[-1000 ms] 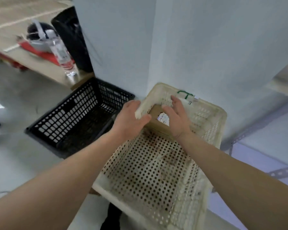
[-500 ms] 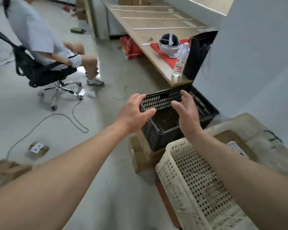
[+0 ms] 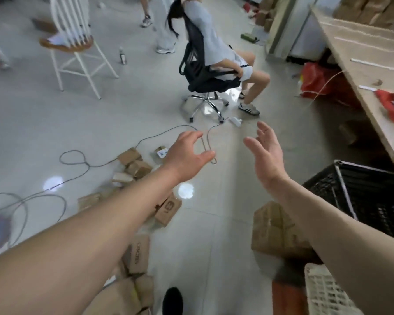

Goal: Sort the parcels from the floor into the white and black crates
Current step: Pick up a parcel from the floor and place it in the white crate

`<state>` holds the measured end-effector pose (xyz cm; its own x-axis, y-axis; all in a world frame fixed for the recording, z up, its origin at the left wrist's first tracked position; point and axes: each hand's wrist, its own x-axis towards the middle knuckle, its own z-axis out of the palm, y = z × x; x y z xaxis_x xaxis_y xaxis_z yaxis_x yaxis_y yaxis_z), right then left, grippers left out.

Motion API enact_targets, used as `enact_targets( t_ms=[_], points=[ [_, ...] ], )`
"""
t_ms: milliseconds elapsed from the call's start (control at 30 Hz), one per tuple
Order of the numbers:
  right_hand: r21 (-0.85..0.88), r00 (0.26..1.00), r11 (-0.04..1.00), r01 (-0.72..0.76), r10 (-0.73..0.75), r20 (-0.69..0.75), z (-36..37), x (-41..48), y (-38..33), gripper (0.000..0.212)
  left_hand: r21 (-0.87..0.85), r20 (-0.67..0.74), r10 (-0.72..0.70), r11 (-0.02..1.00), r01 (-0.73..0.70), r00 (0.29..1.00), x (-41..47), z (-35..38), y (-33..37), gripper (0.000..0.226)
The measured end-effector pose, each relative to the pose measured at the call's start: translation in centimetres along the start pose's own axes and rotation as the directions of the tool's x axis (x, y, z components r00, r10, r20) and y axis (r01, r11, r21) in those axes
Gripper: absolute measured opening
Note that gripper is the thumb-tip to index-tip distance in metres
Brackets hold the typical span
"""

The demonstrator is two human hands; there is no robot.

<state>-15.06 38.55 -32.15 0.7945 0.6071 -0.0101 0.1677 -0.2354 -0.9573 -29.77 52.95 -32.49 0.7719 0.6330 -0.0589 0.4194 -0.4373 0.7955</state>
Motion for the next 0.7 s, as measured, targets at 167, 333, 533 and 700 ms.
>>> enact_targets(
  t_ms=[167,333,533,700],
  points=[
    [0.031,0.975,0.999,0.032,-0.038,0.217,10.5,0.8,-2.4,0.076,-0.023,-0.167,-0.166,0.986,0.164,0.972,-3.0,-7.5,-7.0,0.069],
    [0.033,0.918,0.998,0.05,-0.059,0.393,19.2,1.3,-3.3,0.076,-0.064,-0.291,-0.313,0.949,0.308,0.904,-6.5,-12.4,-13.4,0.066],
    [0.015,0.804,0.998,0.057,-0.055,0.592,28.2,2.4,-2.5,0.074,-0.18,-0.413,-0.516,0.854,0.488,0.751,-10.5,-16.2,-19.5,0.066],
    [-0.002,0.655,1.0,0.022,-0.014,0.756,35.4,2.2,-1.5,0.077,-0.277,-0.497,-0.65,0.747,0.605,0.575,-13.7,-17.9,-23.0,0.065]
  ],
)
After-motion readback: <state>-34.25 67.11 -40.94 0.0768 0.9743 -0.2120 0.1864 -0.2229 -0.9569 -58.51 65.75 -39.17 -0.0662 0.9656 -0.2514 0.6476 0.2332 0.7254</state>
